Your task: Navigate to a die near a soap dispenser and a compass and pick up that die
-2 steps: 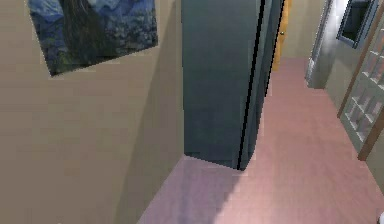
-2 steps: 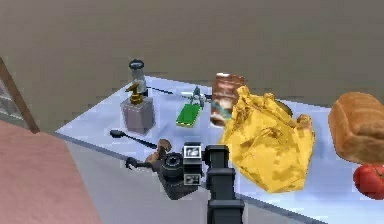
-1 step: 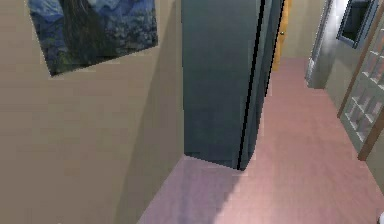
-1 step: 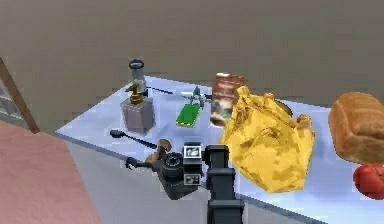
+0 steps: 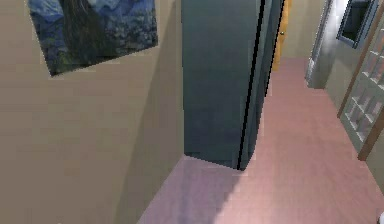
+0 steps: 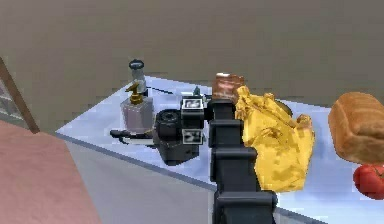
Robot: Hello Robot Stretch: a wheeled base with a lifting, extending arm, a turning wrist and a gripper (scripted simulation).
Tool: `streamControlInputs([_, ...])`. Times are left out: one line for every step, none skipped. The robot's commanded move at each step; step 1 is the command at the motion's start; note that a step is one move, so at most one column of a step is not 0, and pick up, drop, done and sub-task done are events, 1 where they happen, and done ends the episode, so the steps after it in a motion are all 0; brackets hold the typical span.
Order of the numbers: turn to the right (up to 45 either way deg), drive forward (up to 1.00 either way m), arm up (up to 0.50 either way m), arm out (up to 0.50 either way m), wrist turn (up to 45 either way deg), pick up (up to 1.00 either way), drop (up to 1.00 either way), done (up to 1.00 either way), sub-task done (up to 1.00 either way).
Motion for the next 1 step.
streamControlInputs([0.0,0.0,0.0,0.0,0.0,0.0,0.0,1.0,0.0])
